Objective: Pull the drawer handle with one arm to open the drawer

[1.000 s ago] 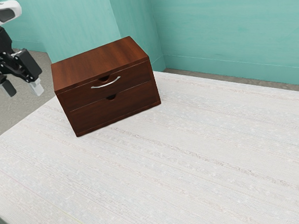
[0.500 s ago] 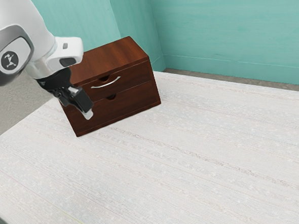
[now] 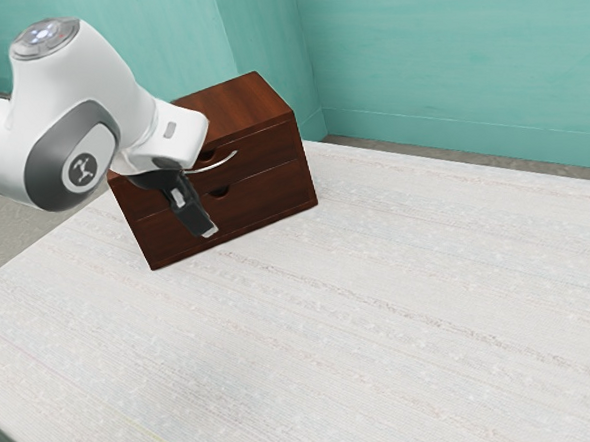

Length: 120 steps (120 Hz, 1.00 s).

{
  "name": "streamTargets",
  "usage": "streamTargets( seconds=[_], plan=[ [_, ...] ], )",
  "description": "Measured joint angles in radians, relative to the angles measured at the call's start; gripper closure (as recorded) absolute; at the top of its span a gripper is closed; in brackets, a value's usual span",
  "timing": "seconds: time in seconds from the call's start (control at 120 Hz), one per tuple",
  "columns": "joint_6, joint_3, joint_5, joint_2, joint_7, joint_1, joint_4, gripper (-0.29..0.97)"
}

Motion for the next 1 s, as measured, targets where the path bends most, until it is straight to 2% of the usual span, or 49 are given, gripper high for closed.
streamTargets(
  seconds=[0.125, 0.275, 0.517, 0.775, 1.0],
  plan=[
    [0.022, 0.002, 0.097, 0.015, 0.038, 0.005, 0.008, 0.0],
    [0.058, 0.003, 0.139, 0.069, 0.072, 0.006, 0.026, 0.0],
    [0.094, 0.055, 0.156, 0.232, 0.111, -0.01, 0.167, 0.0],
    [0.103, 0.087, 0.159, 0.327, 0.143, 0.017, 0.276, 0.0],
    [0.159, 0.111, 0.156, 0.377, 0.158, 0.015, 0.298, 0.0]
  ],
)
